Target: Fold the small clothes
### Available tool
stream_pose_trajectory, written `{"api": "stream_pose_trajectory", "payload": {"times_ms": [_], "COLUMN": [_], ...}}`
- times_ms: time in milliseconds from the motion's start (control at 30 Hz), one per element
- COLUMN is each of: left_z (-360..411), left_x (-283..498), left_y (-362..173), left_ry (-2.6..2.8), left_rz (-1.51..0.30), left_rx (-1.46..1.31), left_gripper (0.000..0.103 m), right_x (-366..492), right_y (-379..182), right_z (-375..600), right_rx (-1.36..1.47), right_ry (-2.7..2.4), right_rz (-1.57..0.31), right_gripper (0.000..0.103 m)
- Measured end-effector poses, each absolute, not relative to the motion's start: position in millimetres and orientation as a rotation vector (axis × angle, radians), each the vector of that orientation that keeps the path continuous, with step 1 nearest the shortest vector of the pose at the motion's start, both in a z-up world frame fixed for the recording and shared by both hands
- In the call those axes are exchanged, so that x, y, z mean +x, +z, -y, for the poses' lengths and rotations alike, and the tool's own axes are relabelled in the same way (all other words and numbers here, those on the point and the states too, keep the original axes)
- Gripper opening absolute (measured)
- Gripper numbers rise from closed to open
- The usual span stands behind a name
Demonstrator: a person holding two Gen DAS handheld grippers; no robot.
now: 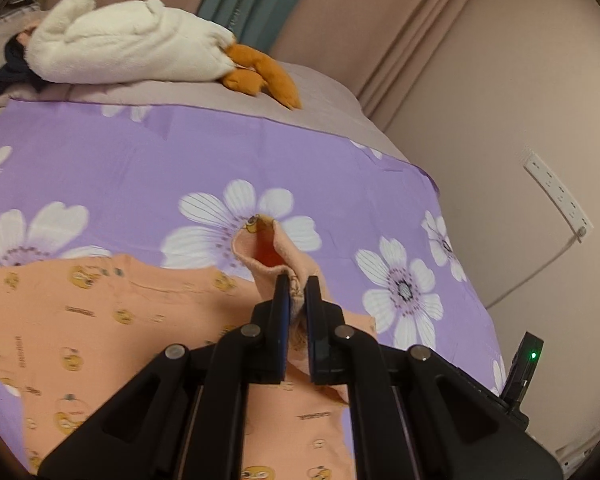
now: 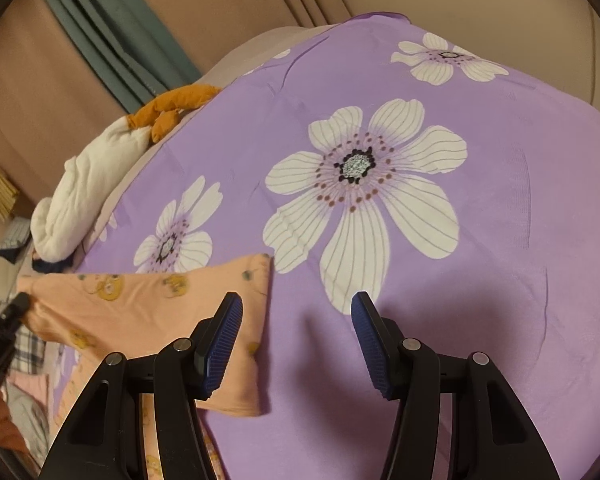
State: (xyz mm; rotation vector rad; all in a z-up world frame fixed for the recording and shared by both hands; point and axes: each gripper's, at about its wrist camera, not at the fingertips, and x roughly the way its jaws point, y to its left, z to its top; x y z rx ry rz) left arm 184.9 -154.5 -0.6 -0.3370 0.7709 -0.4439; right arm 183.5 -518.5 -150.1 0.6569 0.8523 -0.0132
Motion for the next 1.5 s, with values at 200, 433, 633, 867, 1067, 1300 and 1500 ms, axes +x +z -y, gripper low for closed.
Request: {"api": "stream_pose_trajectory", "payload": {"times_ms": [200,433,633,867,1067,1300,1500], "left_z": [129,92,67,44,33,21,10], "left_x": [181,181,179,181,180,183,184], "left_y": [17,34,41,42,35,24,11], "left_ry": [-0.378,-0.295,-0.244,-0.170,-0.143,-0.110,-0.081], "left_rz": [-0.724,-0.693,-0.675,-0.678,-0.703,-0.738,-0.768], "left_rx": [-0.330,-0.336,-0.334,-0.314,-0.301,-0.284,-0.281], "left_gripper": [0.006,0.006,0.006,0.006,0.007,0.007,0.007], "right_x": [190,198,207,215,221,222,221], "right_y": [-149,-148,-151,-157,-164,-170,-170], "right_z": [503,481,458,425,396,379,376], "right_rx": [0.619,0.569,0.529,0.487,0.431,0.369,0.351], "right_ry": [0.022,0.062,0.124,0.207,0.260,0.268,0.266], "right_rz": [-0.868,-0.889,-0.917,-0.964,-1.013,-1.040,-1.044], "right_gripper": [0.056,0.056,0.056,0.049,0.043,0.038,0.035]}}
